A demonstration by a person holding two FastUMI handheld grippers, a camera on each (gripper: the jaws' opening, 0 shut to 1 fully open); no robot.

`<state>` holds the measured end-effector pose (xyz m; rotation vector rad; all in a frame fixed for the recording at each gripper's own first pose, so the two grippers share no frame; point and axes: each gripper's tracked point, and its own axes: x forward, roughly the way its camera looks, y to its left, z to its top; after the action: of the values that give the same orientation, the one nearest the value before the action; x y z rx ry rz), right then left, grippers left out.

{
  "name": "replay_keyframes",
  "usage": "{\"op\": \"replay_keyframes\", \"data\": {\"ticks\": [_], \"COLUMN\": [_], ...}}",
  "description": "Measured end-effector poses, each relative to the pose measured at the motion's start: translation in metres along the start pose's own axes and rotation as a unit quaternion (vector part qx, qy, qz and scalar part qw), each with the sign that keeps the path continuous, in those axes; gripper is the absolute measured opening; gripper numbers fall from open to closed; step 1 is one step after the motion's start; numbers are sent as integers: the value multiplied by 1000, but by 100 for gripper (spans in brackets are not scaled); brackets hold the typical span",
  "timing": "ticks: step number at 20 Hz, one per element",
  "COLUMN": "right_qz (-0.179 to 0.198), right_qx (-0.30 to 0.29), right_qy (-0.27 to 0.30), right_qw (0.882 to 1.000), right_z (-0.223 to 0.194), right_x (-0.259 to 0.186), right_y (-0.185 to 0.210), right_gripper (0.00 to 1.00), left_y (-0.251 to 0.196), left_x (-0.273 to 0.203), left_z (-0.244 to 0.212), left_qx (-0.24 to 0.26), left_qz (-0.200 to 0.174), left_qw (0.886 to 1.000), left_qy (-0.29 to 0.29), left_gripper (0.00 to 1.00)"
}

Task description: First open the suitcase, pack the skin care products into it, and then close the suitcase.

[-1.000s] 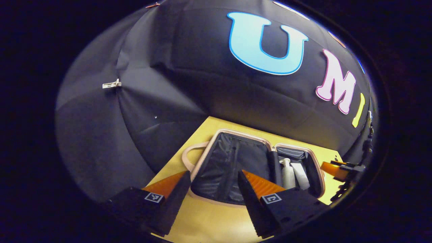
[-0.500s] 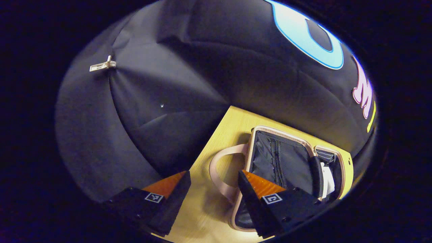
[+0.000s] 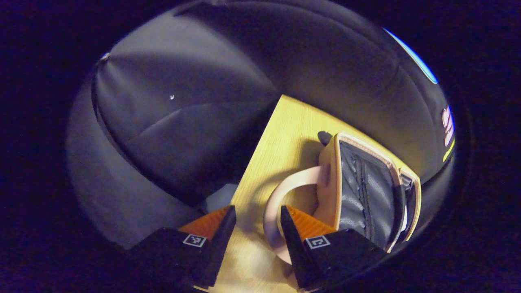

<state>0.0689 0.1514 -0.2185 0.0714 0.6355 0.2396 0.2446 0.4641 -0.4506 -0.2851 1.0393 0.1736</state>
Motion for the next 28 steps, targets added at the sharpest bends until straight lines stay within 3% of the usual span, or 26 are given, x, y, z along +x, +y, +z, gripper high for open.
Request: {"op": "replay_keyframes", "data": {"ticks": [3,4,5,7,10,15,20,24,28], "right_qz": [-11,-14,-18,-22,-28,-41,-32,-24,-8], "right_qx": [18,21,19,13,13,3,3,12,13], "right_qy": [9,8,7,-1,-10,-34,-39,-43,-48], "right_qw": [1000,1000,1000,1000,999,999,999,999,999], "right_z": [-11,-12,-13,-11,-9,-1,-1,-3,-4], "right_x": [0,0,-1,-1,0,-8,-13,-16,-19], "right_y": [-7,-9,-12,-16,-26,-44,-49,-51,-57], "right_gripper": [96,96,96,96,96,96,96,96,96], "left_y": [-12,-12,-11,-8,-8,-18,-65,-139,-220], "left_x": [7,10,11,9,2,-43,-133,-209,-248], "left_z": [-5,-7,-6,-5,9,38,84,104,103], "left_qx": [39,53,69,77,50,99,153,186,196], "left_qz": [5,21,34,51,74,86,90,45,3], "left_qw": [999,998,997,995,996,989,974,964,954], "left_qy": [27,33,33,36,-15,-62,-141,-186,-227], "left_gripper": [61,42,34,27,15,10,10,10,9]}}
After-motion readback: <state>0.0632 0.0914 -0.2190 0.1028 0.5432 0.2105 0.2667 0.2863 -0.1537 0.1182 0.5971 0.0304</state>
